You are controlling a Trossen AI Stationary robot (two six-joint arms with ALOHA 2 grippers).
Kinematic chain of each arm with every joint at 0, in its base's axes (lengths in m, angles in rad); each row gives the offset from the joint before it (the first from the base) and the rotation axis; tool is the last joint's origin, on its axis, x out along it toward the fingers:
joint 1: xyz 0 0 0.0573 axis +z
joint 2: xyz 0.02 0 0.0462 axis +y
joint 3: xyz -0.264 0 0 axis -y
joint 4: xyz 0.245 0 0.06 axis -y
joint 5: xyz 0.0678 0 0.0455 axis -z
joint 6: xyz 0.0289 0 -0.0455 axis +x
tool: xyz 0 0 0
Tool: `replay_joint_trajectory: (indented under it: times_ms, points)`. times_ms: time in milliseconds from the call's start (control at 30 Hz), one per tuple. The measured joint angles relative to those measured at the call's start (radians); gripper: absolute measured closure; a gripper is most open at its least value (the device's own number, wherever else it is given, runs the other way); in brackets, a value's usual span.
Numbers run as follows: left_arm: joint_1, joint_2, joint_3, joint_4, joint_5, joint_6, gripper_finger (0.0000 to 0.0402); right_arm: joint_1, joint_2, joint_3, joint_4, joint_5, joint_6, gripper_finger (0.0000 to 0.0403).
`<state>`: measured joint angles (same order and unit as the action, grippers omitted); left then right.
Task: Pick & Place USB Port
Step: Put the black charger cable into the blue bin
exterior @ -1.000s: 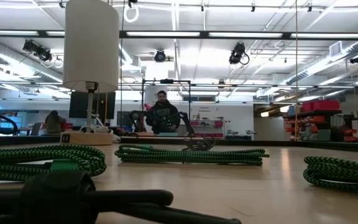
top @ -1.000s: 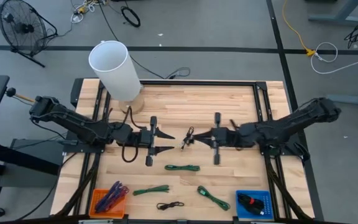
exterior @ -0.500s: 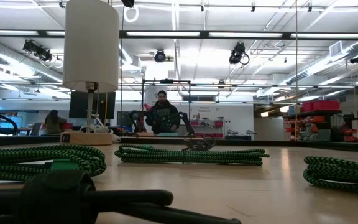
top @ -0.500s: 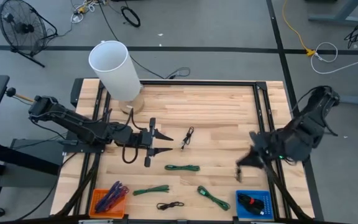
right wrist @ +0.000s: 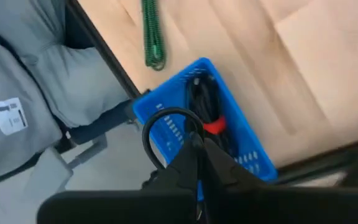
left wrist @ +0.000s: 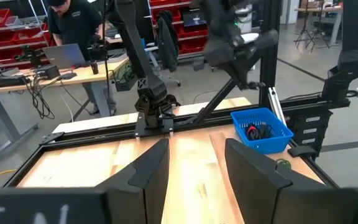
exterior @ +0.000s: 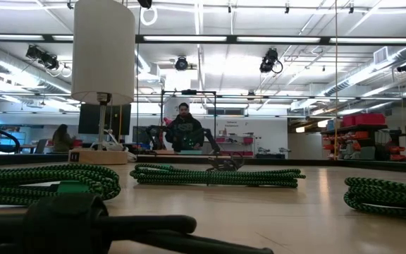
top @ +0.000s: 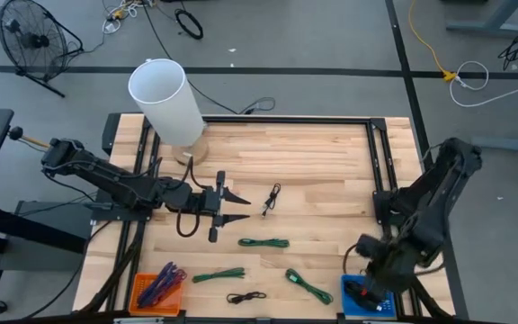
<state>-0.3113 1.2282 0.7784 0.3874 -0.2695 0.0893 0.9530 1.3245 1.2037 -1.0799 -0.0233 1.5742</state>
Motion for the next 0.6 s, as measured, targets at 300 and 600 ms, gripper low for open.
replay_joint_trajectory:
  times_ms: [300,600]
  points:
    - [0.001,0.0,0.0,-0.018,0.0,0.002,0.0239,0.026,0.148,0.0,0.091,0.038,-0.034,0.0403]
    - [0.001,0.0,0.0,-0.016,-0.064,0.036,0.0239,0.06,0.22,-0.001,0.082,0.078,0.019,0.0403]
